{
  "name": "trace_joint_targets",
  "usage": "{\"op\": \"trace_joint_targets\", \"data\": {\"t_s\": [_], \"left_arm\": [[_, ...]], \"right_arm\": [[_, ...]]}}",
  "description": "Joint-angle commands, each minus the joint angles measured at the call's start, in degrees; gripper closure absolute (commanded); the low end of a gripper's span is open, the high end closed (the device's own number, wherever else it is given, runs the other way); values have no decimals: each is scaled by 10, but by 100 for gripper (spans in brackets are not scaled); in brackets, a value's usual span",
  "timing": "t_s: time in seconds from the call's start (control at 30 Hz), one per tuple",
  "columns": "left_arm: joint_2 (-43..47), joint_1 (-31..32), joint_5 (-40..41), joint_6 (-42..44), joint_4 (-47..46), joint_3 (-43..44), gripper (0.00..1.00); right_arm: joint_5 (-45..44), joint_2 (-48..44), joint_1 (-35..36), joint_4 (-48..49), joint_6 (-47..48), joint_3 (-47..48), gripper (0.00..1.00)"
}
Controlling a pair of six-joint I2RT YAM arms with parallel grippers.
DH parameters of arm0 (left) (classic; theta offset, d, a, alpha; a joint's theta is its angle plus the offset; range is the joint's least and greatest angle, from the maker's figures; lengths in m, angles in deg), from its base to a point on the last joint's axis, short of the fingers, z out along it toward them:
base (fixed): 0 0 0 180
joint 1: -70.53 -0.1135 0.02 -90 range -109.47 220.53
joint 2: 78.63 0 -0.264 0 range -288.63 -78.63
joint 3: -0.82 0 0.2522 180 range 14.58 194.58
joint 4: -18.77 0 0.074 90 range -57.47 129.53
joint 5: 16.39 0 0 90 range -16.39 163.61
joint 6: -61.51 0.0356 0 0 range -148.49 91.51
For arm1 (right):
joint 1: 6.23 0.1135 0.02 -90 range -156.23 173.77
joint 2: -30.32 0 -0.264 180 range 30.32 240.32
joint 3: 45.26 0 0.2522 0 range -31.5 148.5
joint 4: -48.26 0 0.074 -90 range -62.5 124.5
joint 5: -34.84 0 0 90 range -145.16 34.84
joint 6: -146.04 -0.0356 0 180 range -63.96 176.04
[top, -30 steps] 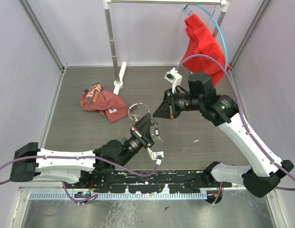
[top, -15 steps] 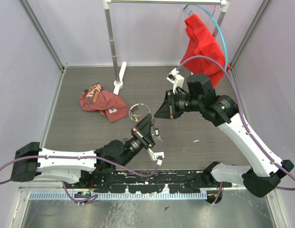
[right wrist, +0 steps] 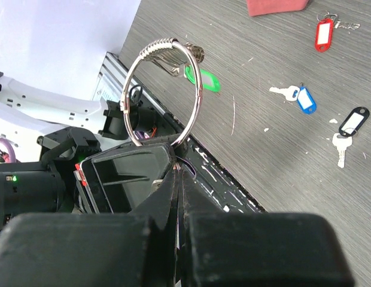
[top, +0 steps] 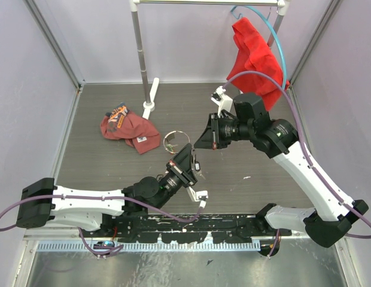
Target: Put the keys on the keyring
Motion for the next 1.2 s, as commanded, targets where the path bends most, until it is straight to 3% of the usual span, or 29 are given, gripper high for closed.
{"op": "trace_joint_targets", "data": {"t_s": [0.0, 0.63, 1.03, 1.17], "left_arm": [[-1, 0, 1, 14, -46, 11, 100], [-6, 0, 16, 16, -52, 19, 100], [-4, -1, 19, 12, -55, 19, 100], [-4, -1, 19, 12, -55, 20, 100]], "right_arm": [[-13, 8, 3, 11, -7, 8, 99], [-84, 11, 5, -83, 27, 53, 99], [-44, -17, 5, -35, 55, 43, 99], [6, -24, 5, 6, 53, 25, 99]]}}
